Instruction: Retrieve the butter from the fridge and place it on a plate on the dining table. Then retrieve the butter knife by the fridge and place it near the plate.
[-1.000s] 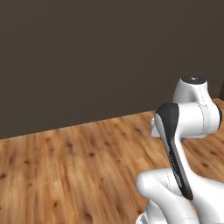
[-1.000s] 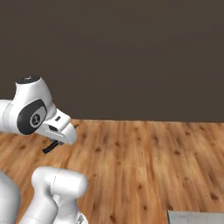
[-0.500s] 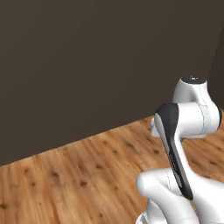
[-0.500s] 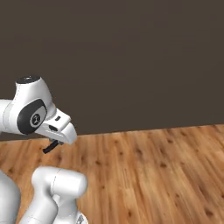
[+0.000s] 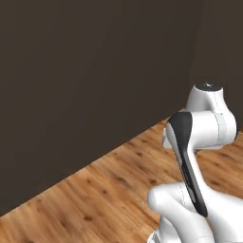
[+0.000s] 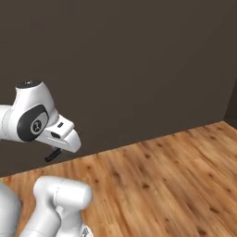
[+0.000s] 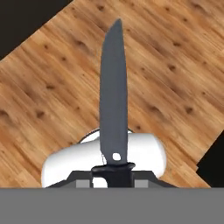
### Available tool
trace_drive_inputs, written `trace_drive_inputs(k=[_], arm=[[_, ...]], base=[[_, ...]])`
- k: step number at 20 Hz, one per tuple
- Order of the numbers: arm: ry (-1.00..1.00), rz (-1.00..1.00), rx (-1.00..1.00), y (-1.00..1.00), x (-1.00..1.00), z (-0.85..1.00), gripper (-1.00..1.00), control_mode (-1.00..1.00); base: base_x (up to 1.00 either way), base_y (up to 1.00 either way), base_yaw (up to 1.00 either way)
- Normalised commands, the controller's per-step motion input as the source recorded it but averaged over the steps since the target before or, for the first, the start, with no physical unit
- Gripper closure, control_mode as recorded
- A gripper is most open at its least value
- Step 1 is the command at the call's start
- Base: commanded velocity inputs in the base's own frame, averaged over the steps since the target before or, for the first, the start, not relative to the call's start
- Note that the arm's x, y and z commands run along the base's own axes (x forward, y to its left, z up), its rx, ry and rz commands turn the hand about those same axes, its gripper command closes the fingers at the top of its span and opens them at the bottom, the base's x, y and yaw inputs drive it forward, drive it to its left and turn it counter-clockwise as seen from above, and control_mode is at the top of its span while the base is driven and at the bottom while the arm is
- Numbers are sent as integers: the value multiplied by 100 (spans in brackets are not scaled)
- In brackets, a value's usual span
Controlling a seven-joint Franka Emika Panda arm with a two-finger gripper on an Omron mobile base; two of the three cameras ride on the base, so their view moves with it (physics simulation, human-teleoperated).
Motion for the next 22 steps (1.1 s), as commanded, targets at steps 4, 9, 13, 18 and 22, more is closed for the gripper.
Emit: trace_drive_inputs(k=[4, 9, 13, 18, 22], arm=[[0, 0, 0, 0, 0, 0, 100, 100], [0, 0, 0, 0, 0, 0, 100, 100], [0, 0, 0, 0, 0, 0, 100, 100], [0, 0, 0, 0, 0, 0, 100, 100], [0, 0, 0, 0, 0, 0, 100, 100]], base=[[79, -34, -53], [69, -44, -55], [65, -44, -56], [65, -37, -57], [74, -6, -56]])
